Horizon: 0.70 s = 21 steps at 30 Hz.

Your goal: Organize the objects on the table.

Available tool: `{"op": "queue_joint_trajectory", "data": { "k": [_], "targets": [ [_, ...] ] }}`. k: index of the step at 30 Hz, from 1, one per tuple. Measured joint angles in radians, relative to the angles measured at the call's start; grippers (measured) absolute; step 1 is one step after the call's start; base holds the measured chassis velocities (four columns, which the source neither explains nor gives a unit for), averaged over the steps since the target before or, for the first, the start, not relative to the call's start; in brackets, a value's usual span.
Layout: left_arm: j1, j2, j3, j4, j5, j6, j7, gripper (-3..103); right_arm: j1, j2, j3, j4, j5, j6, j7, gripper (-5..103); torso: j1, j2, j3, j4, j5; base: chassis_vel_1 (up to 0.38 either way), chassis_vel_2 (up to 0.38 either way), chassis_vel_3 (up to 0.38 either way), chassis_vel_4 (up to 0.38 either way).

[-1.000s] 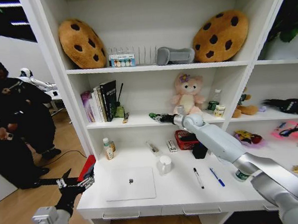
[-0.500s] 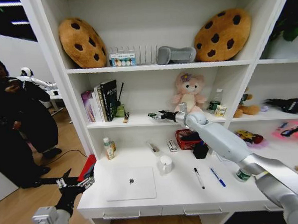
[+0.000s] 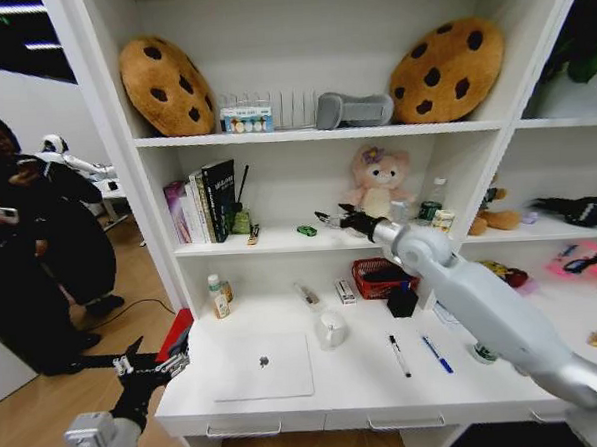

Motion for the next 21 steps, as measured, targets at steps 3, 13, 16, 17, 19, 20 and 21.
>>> {"op": "queue_joint_trajectory", "data": {
  "k": [3,13,16,17,19,20,21],
  "targets": [
    [0.0,0.0,0.0,0.0,0.0,0.0,0.0,100,-0.079,-0.01,0.065,0.049,-0.008,0.003,0.016,100,0.0,0.0,0.0,0.0,-0.0002,0.0,0.0,0.0,0.0],
    [0.0,0.0,0.0,0.0,0.0,0.0,0.0,100,-0.813,0.125,0.596,0.262,-0.204,0.087,0.026,100,0.0,0.0,0.0,0.0003,-0.0002,0.0,0.0,0.0,0.0],
    [0.0,0.0,0.0,0.0,0.0,0.0,0.0,100,-1.009,0.238,0.704,0.275,-0.295,0.141,0.008,100,0.0,0.0,0.0,0.0001,0.0001,0.0,0.0,0.0,0.0],
    [0.0,0.0,0.0,0.0,0.0,0.0,0.0,100,-1.067,0.282,0.727,0.277,-0.33,0.164,-0.003,100,0.0,0.0,0.0,-0.0001,0.0003,0.0,0.0,0.0,0.0],
    [0.0,0.0,0.0,0.0,0.0,0.0,0.0,100,-1.167,0.376,0.747,0.277,-0.418,0.239,-0.017,100,0.0,0.0,0.0,-0.0001,0.0,0.0,0.0,0.0,0.0],
    [0.0,0.0,0.0,0.0,0.0,0.0,0.0,100,-1.167,0.376,0.747,0.277,-0.418,0.239,-0.017,100,0.0,0.0,0.0,-0.0001,0.0,0.0,0.0,0.0,0.0],
    [0.0,0.0,0.0,0.0,0.0,0.0,0.0,100,-1.201,0.416,0.749,0.276,-0.458,0.276,-0.029,100,0.0,0.0,0.0,0.0,0.0,0.0,0.0,0.0,0.0]
  ]
}}
